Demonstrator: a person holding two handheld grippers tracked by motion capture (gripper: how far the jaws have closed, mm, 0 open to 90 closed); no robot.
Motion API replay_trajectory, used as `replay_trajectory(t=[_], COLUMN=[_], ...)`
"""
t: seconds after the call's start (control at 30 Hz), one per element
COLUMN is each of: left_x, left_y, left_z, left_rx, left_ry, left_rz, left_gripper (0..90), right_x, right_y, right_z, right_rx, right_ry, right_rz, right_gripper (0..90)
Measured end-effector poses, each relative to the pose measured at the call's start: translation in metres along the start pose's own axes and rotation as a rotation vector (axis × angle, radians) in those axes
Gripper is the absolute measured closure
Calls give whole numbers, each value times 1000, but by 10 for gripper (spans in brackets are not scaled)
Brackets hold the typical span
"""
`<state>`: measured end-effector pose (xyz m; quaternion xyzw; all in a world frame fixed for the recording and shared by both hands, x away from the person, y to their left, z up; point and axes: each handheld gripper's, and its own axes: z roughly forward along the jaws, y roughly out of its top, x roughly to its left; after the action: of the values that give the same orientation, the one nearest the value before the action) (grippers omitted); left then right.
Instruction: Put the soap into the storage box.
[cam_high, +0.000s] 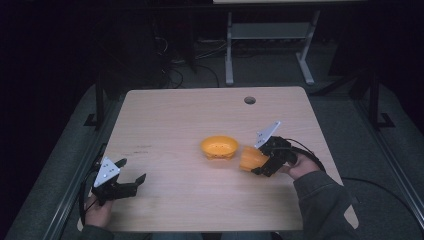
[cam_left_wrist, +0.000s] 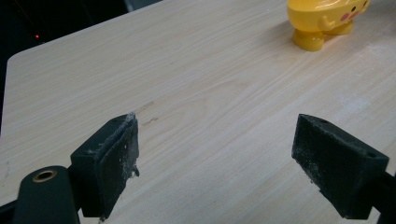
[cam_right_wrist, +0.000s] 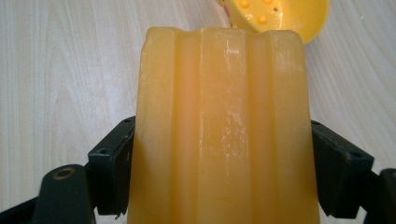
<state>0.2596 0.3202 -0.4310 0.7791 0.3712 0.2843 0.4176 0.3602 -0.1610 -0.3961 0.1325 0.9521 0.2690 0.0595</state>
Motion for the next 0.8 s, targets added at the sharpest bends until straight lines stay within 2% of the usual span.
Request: replay_trajectory(t=[0.43, 0.8], left_x=[0, 0], left_y=[0, 0], left_z=[0, -1], left_rx=[6, 0], left_ry=[-1, 0], left_rz=[4, -2], left_gripper=[142, 142], right_x=[-11, -21], right_y=[20, 37], right_z=[-3, -1], right_rx=[-27, -22], right_ry=[16, 22], right_rz=[-24, -46], right_gripper=[208, 208])
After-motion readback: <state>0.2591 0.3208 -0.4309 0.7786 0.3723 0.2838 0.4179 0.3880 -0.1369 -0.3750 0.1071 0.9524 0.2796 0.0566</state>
